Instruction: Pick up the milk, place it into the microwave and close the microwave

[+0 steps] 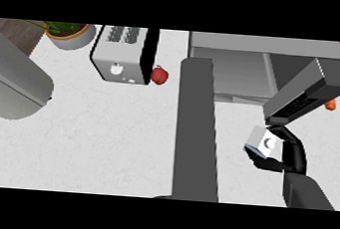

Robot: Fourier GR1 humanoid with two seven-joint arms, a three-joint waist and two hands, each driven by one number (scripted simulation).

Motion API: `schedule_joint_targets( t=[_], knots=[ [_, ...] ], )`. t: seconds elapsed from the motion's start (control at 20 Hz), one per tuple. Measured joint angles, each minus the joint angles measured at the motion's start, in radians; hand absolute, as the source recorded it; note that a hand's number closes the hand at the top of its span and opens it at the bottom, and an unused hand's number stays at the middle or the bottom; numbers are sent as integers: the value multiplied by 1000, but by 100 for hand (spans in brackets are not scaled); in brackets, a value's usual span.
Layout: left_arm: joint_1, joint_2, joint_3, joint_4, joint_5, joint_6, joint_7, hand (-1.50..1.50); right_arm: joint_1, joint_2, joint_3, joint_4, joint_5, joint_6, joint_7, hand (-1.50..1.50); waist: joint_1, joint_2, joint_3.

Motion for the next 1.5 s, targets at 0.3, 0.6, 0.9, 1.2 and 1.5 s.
schedule_joint_targets(
  t=[0.3,0.6,0.9,1.2,1.5],
  knots=[
    [9,7,20,-1,28,-8,9,-150,20,43,51,-77,8,56,11,150,-11,-5,0],
    [43,2,58,8,54,-34,-2,-150,75,109,124,-283,6,94,88,150,-23,-10,-2],
    [28,3,69,10,50,-29,14,-150,129,163,192,-552,10,39,253,150,-23,-9,-2],
    [-9,34,95,63,58,-41,7,-150,57,183,241,-667,20,-55,427,150,-16,-6,-1],
    [-15,30,91,74,57,-49,14,-150,-103,161,236,-534,105,-167,485,150,-6,-3,-1]
  ],
)
